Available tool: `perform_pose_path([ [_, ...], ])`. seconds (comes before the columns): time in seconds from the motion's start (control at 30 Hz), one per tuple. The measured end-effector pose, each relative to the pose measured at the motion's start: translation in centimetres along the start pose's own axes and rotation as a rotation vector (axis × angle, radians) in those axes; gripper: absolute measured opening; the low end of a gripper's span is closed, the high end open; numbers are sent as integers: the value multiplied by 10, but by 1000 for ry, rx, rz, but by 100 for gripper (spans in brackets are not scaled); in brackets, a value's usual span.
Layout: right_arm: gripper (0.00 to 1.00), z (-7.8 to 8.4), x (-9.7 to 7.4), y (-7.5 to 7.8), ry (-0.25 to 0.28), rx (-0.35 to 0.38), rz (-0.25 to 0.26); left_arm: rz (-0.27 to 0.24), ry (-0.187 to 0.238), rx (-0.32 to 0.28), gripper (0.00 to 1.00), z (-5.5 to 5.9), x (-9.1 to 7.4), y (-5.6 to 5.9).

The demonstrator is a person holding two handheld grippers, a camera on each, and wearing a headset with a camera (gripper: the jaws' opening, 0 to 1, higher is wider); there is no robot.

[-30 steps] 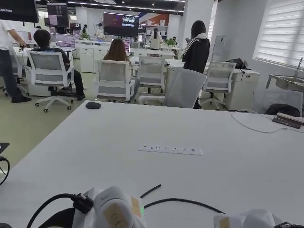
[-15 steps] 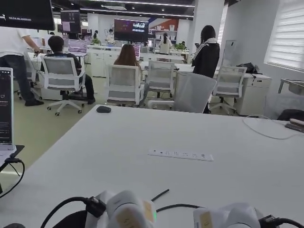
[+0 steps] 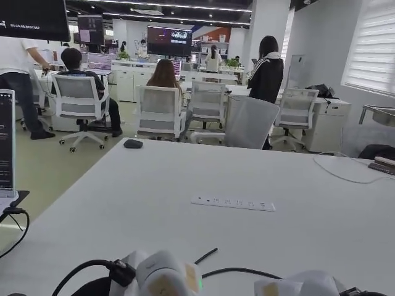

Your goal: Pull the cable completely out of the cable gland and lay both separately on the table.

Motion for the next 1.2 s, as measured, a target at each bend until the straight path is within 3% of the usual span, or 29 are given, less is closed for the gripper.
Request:
perform_pose_path([
  [0.77, 3, 58, -20, 7, -141, 44, 61, -18, -16, -20, 15, 9, -6, -4],
  [0.87, 3, 68, -22, 7, -176, 53, 71, -17, -17, -20, 15, 9, -5, -4],
  [1.07, 3, 89, -23, 10, -301, 56, 108, -19, -18, -23, 15, 9, -4, -5],
  [1.17, 4, 88, -22, 11, -297, 100, 115, -23, -16, -28, 15, 8, -4, -5],
  [1.2, 9, 86, -21, 11, -291, 106, 118, -25, -19, -26, 15, 9, -4, -5],
])
Point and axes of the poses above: the centre of the closed fingertips' face, and the gripper's own axes: x roughly forward along the fingers, y roughly to its right, z roughly out of its underside, the point moved 5 cm from there along -x, roughly backward along the fingers, and after that the axes turned 6 degrees about y, right-handed, at the moved point
